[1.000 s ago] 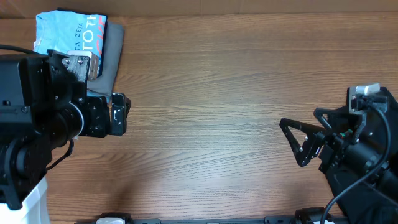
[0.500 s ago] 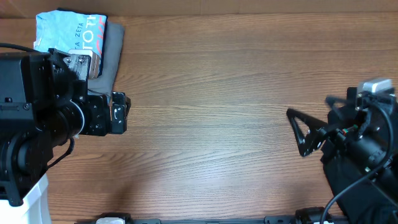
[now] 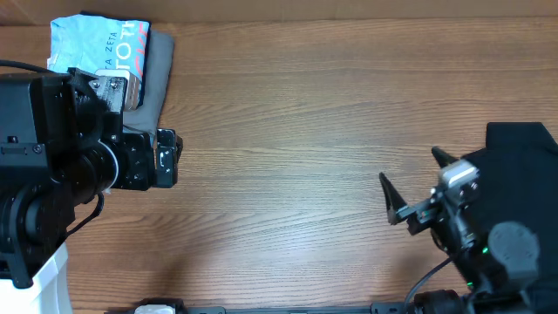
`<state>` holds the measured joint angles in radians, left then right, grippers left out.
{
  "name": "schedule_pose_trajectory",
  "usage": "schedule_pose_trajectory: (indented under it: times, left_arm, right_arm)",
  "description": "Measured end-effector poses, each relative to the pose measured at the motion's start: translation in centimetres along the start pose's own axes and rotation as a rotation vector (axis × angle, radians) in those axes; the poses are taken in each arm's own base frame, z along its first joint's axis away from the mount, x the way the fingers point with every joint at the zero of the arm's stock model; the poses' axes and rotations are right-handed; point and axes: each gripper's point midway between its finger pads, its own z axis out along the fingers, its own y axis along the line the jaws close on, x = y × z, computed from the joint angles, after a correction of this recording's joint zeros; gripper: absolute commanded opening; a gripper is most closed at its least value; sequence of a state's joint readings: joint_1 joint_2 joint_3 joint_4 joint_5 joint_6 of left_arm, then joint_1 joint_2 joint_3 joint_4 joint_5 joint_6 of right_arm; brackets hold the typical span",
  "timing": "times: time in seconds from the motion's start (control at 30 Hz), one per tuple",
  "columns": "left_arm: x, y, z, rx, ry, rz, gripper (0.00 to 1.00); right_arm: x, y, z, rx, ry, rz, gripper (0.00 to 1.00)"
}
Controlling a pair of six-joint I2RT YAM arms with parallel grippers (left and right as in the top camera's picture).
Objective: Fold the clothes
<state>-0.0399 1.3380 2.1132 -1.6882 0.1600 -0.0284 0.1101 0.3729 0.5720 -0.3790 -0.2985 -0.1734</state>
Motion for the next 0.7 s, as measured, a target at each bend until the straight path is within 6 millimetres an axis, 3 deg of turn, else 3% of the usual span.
schedule_pose_trajectory:
  times: [0.4,0.6,0.7]
  left_arm:
    - [0.0,0.0,0.0,0.0,0.0,0.0,1.0]
    - [0.0,0.0,0.0,0.0,0.0,0.0,1.0]
    - [0.0,0.0,0.0,0.0,0.0,0.0,1.0]
  right_arm:
    - [9.0,0.2,0.7,0.034,-0.088,-0.011,1.0]
    - [11.1,-0.1,1.1,0.054,-0.083,0.038,1.0]
    - [11.1,-0.2,1.3,0.055,-0.102,0.059,1.0]
